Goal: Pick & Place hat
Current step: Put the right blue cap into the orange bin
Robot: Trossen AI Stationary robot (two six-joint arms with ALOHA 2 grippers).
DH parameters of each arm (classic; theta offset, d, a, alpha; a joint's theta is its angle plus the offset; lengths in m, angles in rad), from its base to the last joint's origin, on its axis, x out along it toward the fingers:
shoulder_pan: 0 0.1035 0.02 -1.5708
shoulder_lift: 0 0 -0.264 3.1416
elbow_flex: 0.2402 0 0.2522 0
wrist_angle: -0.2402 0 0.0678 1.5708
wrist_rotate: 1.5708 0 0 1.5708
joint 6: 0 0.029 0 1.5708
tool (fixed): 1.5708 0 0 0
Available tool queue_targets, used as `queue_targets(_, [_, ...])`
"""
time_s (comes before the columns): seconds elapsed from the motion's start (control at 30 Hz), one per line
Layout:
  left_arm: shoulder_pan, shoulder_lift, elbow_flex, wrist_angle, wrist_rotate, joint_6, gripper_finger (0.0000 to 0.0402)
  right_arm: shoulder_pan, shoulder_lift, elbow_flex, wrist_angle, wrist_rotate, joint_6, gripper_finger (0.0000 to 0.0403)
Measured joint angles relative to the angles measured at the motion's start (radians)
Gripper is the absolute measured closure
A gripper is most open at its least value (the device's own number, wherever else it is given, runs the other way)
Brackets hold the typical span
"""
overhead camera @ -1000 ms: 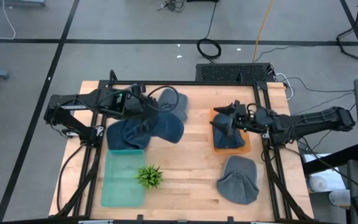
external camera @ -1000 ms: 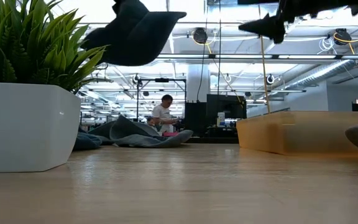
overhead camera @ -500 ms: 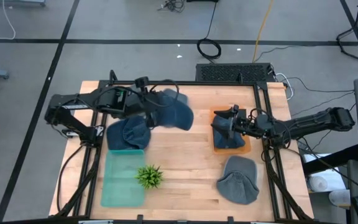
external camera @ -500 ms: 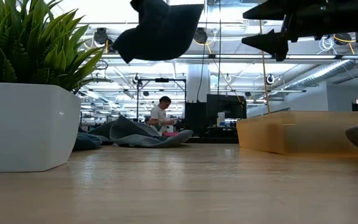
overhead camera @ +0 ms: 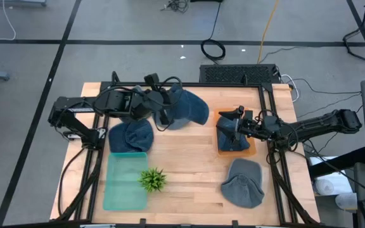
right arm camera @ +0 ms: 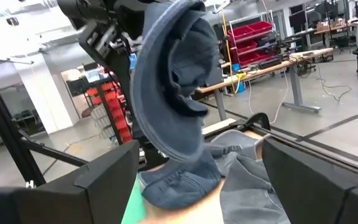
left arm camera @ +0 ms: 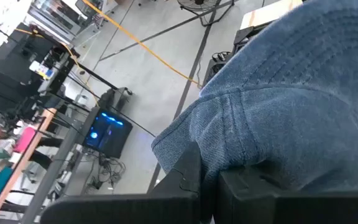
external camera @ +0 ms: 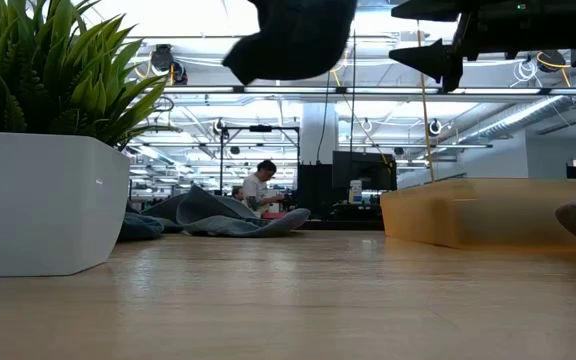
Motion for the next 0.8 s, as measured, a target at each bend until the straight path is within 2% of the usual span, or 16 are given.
queue_targets(0.23, [0.001,0.050,0.001,0.101,0.003,0.035,0.0396,0.000,0.000,0.000,0.096,-0.003,0.011,0.0078])
queue_targets(0.4, [0.000,0.100,0.000,0.128,-0.007,0.046,0.0396,0.001,0.000,0.000,0.155,-0.084,0.012,0.0078])
queue_targets(0.8, [-0.016,0.164,-0.001,0.247,-0.016,0.089,0.0396,0.001,0.000,0.000,0.121,-0.104,0.050,0.0078])
